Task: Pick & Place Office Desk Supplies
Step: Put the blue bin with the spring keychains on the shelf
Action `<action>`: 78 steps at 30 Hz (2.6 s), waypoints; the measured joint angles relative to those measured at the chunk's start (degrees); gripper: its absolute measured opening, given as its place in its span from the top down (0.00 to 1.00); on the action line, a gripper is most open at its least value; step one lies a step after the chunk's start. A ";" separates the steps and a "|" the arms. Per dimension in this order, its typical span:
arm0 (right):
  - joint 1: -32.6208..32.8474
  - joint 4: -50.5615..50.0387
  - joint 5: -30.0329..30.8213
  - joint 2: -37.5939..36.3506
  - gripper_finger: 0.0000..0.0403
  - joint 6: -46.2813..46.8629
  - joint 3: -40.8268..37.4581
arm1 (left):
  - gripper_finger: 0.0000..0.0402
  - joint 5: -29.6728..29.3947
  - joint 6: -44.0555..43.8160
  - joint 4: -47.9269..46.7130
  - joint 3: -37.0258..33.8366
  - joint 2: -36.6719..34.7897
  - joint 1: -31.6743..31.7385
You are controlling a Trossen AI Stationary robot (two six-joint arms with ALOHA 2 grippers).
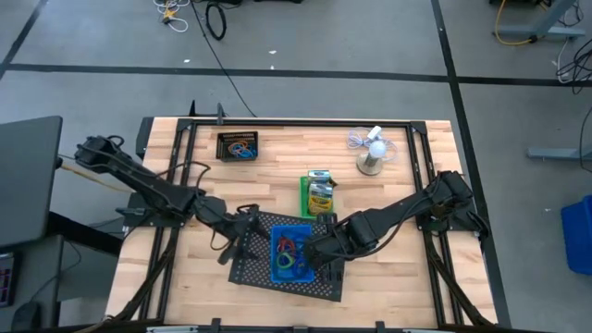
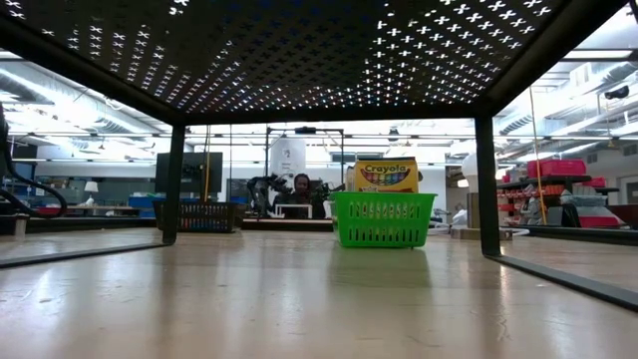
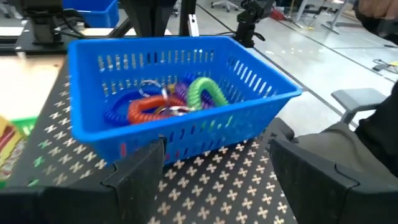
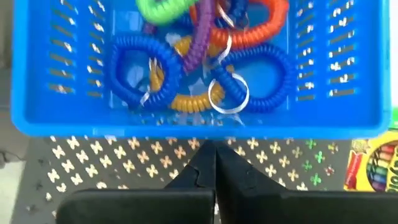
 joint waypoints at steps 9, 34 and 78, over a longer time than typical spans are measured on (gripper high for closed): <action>0.89 0.79 0.02 0.00 1.00 0.15 0.00 | 0.25 2.36 -0.66 0.02 3.88 5.39 0.61; 4.26 -2.28 2.03 0.00 1.00 5.80 -0.03 | 0.25 8.13 -1.00 -3.19 14.01 14.34 5.92; 3.94 -5.96 3.43 -3.45 1.00 9.96 0.37 | 0.25 7.93 -2.97 -2.78 16.89 15.44 6.49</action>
